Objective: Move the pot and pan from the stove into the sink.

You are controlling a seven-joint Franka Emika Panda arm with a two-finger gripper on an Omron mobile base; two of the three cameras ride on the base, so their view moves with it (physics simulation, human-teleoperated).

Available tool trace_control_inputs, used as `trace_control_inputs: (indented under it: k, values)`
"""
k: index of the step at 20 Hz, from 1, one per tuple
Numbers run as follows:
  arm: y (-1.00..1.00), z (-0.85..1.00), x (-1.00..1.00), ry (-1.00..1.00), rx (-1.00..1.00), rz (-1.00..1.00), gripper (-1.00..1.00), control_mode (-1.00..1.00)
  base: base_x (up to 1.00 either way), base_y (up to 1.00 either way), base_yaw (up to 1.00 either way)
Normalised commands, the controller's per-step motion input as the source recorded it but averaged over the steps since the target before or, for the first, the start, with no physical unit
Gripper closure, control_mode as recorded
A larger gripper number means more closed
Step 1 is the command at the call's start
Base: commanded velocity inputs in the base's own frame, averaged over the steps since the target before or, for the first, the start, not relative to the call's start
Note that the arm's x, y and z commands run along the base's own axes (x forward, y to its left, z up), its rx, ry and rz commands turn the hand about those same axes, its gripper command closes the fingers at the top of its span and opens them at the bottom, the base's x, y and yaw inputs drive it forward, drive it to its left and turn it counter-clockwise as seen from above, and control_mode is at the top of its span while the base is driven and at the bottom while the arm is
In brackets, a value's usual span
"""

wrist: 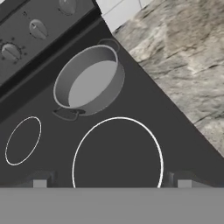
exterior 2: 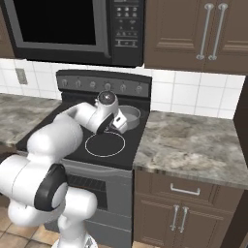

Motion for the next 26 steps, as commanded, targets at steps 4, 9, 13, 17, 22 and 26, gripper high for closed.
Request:
trace_control_inputs:
  k: [4,9,13,17,22,26]
  values:
    - [-0.01,-0.1,0.14,0.0,0.01,-0.02,-1.0,-1.0,0.0,0.0,0.0]
    - [0.0,-0.12,0.0,0.0,0.0,0.0,-1.0,-1.0,0.0,0.0,0.0]
    - [0.0,-0.26,0.02,0.0,0.0,0.0,-1.0,-1.0,0.0,0.0,0.0]
    - [0.0,-0.19,0.18,0.0,0.0,0.0,-1.0,-1.0,0.0,0.0,0.0]
    - [0.0,-0.09,0.33,0.0,0.0,0.0,-1.0,-1.0,0.0,0.0,0.0]
    - [0.0,-0.09,0.4,0.0,0.0,0.0,-1.0,-1.0,0.0,0.0,0.0]
